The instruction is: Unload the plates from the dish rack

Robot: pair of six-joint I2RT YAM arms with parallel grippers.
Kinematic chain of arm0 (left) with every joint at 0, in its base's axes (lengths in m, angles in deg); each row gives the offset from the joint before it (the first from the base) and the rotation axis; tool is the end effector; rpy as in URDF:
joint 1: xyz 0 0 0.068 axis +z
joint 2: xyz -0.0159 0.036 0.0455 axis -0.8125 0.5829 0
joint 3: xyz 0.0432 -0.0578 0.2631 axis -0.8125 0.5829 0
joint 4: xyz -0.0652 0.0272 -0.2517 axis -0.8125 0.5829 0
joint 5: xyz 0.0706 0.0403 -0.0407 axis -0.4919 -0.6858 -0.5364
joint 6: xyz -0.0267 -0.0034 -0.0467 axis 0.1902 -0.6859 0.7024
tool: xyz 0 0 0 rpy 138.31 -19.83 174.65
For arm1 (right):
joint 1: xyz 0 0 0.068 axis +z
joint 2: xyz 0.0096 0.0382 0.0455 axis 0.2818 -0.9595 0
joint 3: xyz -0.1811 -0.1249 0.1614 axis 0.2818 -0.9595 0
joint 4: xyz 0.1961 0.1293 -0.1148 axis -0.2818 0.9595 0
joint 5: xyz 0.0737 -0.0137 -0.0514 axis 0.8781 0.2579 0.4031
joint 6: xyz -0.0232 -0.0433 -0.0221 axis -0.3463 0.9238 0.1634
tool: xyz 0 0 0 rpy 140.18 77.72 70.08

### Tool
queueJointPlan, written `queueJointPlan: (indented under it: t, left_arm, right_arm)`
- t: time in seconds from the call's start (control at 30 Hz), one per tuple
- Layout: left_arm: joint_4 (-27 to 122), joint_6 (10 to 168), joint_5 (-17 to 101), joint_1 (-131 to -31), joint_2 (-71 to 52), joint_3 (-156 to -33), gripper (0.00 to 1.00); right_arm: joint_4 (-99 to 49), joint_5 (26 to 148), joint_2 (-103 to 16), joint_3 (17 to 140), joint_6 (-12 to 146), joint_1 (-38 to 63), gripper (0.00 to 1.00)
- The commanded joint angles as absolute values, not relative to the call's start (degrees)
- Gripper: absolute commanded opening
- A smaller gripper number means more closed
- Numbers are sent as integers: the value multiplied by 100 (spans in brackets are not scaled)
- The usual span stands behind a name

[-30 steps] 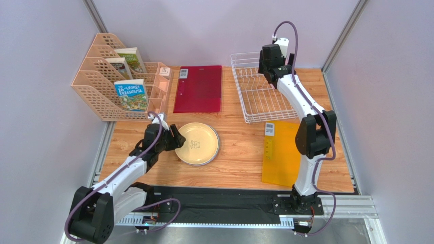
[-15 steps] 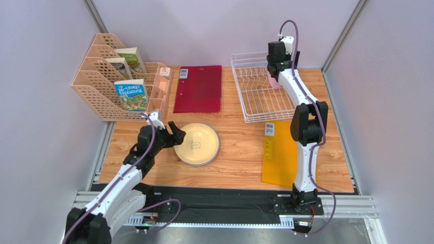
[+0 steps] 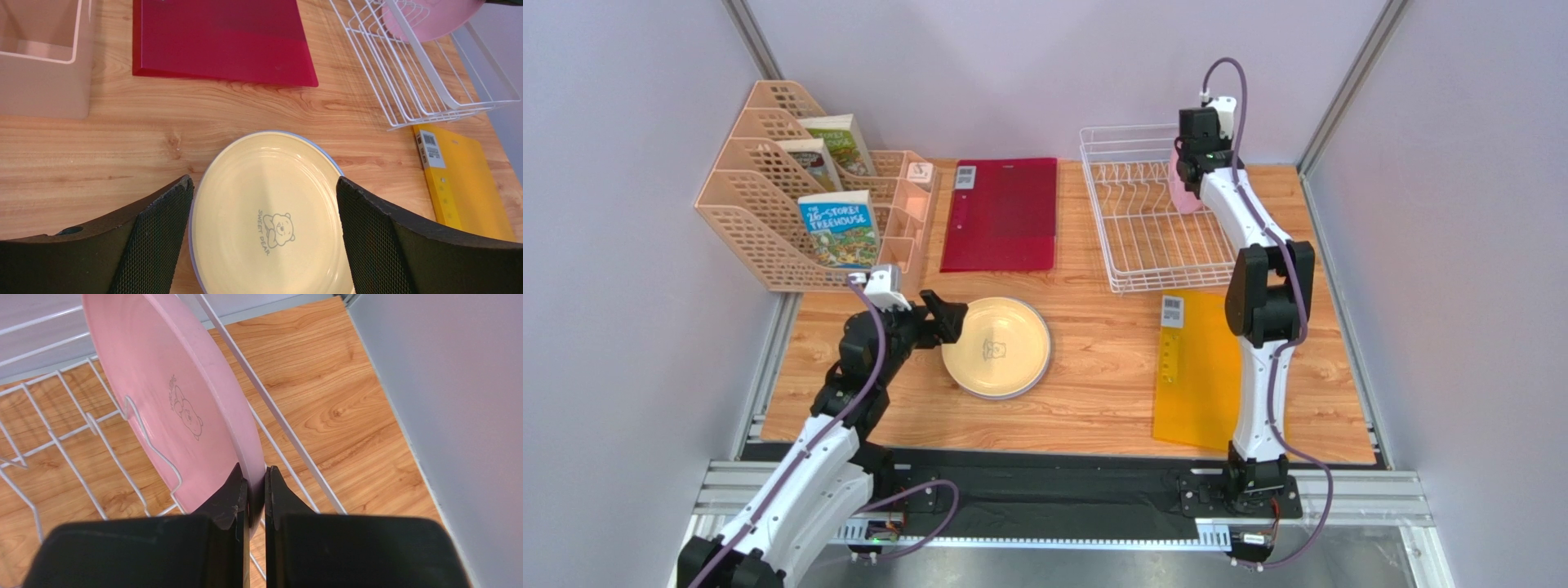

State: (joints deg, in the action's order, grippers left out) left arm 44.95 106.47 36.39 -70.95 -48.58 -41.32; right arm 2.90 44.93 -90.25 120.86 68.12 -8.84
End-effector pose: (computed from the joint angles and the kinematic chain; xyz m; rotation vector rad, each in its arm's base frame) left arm 0.1594 -0.0492 0.2310 -0.1647 1.8252 -0.6103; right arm 0.5130 0.0473 0.2731 0.2879 2.1373 -0.5450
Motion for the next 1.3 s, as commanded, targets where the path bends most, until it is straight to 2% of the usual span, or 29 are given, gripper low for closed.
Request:
queueJointPlan:
  t: [0.0,0.1,0.23,0.53,0.67,0.7,0.77,1.0,1.27]
  left_arm:
    - [4067,10646,3674,-7096,-4424,-4310,91]
    - [3944,10664,3692,-7096,-4221,-4372,91]
    - [4014,10585,3648,-7096,-3992,-4600,91]
    - [3909,10541,3832,-7096,-3561,-4899,92]
    - [3628,10585,4060,-7096,-3237,-5136,92]
    - [3593,10585,4139,-7096,-3166,-5224,92]
    - [3522,10620,4385,-7096,-2947,-5522,92]
    - [2802,10918,4965,-7096,-2209,-6287,92]
    - [1686,11542,5467,-7096,-1181,-6526,92]
  right_arm:
    - [-366,3424,-8607,12005,6968,-302,0]
    - [-971,2474,-8309,11654,7346,-11,0]
    - [-1659,1847,-7668,10995,7592,200,0]
    - [-1819,1757,-6226,9993,7541,358,0]
    - [-688,2810,-5505,9711,6636,446,0]
    - [-606,3404,-5208,9441,6382,455,0]
    - [-457,3725,-4925,9132,6074,516,0]
    - [-579,6306,-3906,7901,5247,525,0]
    - [-1010,7909,-3447,7329,4719,534,0]
